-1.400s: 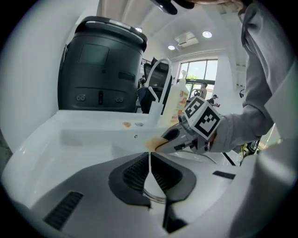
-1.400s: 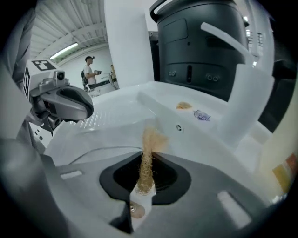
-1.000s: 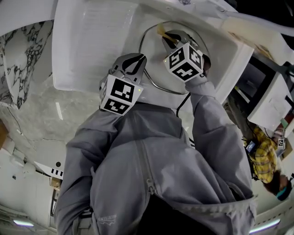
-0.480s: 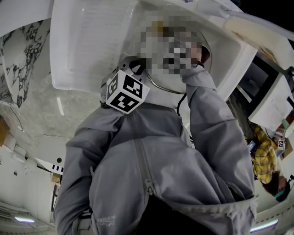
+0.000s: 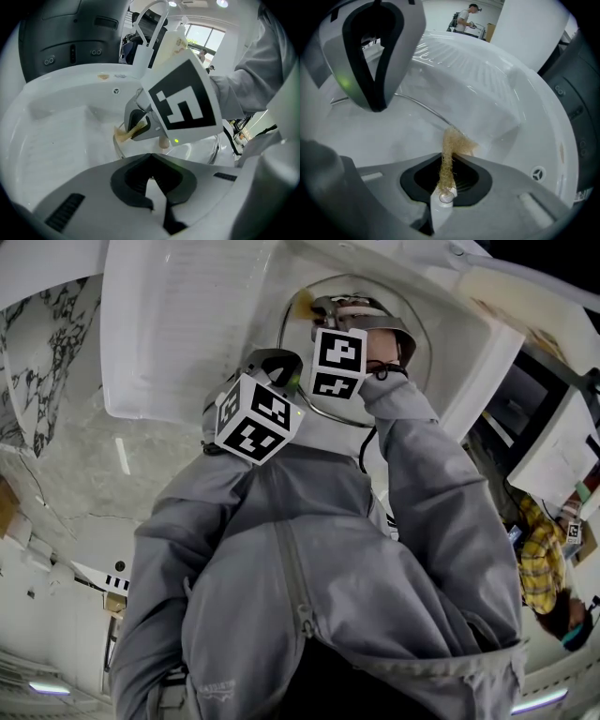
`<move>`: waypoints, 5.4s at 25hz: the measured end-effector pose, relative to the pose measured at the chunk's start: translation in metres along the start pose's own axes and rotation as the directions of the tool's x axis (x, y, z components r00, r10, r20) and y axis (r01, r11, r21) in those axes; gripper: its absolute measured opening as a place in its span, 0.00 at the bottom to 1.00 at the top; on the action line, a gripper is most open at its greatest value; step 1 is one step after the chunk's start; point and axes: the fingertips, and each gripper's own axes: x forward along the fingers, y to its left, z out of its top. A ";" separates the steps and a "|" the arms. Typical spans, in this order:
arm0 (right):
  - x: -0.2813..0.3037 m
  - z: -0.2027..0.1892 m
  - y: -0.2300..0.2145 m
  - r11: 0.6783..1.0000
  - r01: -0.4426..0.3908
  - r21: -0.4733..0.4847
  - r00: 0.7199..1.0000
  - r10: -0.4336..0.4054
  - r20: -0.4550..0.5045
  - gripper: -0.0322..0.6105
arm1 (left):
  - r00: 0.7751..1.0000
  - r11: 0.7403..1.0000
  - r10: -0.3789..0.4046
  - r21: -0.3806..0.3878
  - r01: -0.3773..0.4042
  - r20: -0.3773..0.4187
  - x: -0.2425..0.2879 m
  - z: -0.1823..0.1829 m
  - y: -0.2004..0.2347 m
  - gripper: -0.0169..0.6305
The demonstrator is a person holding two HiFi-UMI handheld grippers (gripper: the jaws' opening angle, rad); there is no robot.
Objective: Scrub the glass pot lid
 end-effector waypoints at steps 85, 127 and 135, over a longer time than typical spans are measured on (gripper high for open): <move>-0.025 -0.078 -0.060 0.980 0.129 0.153 0.990 -0.135 0.031 0.11 | 1.000 0.989 -0.029 0.144 0.029 0.001 -0.004 0.019 0.002 0.05; -0.114 -0.021 0.138 0.849 -0.488 0.202 0.869 0.452 0.200 0.11 | 1.000 0.988 -0.024 0.151 0.025 -0.004 -0.004 0.001 -0.008 0.04; -0.142 -0.024 0.150 0.729 -0.662 0.175 0.744 0.613 0.265 0.11 | 1.000 0.984 -0.019 0.179 0.023 -0.024 -0.005 0.000 -0.012 0.04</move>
